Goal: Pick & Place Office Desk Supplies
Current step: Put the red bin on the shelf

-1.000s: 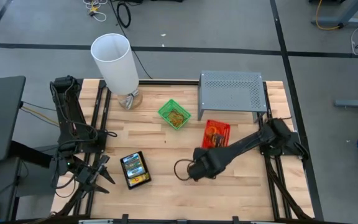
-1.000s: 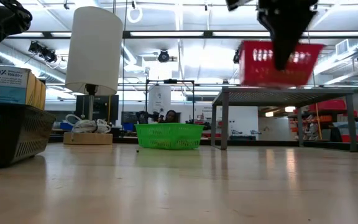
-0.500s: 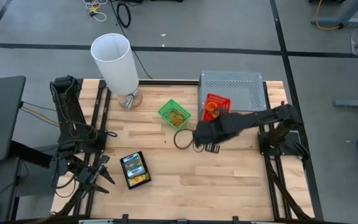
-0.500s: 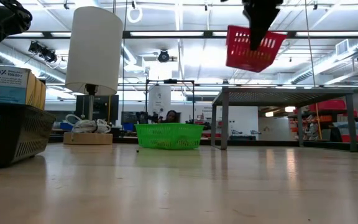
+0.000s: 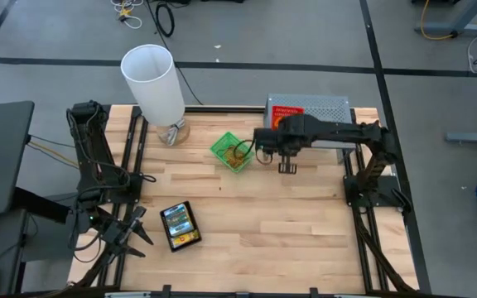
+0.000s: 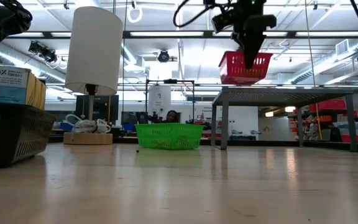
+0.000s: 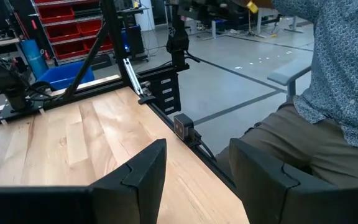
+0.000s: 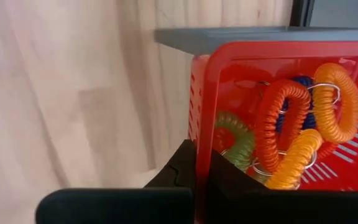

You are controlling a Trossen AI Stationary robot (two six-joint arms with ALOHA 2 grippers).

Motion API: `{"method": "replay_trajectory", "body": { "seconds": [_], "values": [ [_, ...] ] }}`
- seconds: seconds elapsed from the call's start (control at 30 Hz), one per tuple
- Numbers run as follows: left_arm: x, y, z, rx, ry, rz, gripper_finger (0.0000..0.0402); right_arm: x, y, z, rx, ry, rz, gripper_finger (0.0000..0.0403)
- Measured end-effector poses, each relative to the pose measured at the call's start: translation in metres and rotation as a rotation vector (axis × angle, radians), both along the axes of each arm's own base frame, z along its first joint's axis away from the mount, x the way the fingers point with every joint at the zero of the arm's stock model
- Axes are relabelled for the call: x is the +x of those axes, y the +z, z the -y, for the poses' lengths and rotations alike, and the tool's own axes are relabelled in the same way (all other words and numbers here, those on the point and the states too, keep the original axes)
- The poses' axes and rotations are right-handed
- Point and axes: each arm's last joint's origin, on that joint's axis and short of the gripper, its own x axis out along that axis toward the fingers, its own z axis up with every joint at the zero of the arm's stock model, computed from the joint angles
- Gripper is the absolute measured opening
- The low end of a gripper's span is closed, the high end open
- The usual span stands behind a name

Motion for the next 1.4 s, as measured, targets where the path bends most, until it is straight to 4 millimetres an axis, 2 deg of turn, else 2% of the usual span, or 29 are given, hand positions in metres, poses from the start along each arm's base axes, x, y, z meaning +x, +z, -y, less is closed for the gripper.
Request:
{"method": "replay_trajectory", "body": {
  "seconds": [0.37,0.77,1.1,1.4],
  "values": [
    [0.000,0.000,0.000,-0.006,0.001,-0.003,0.0181,-0.010,-0.001,0.053,0.086,-0.002,-0.028,0.0000],
    [0.000,-0.001,0.000,-0.012,0.003,-0.011,0.0181,-0.023,-0.001,0.084,0.152,-0.091,-0.016,0.0000],
    [0.000,-0.002,0.000,-0.025,0.008,-0.029,0.0181,-0.026,-0.001,0.092,0.193,-0.004,-0.029,0.0000],
    [0.000,-0.002,-0.001,-0.028,0.014,-0.029,0.0181,-0.013,-0.001,0.080,0.171,0.131,0.019,0.0000]
  ]
}}
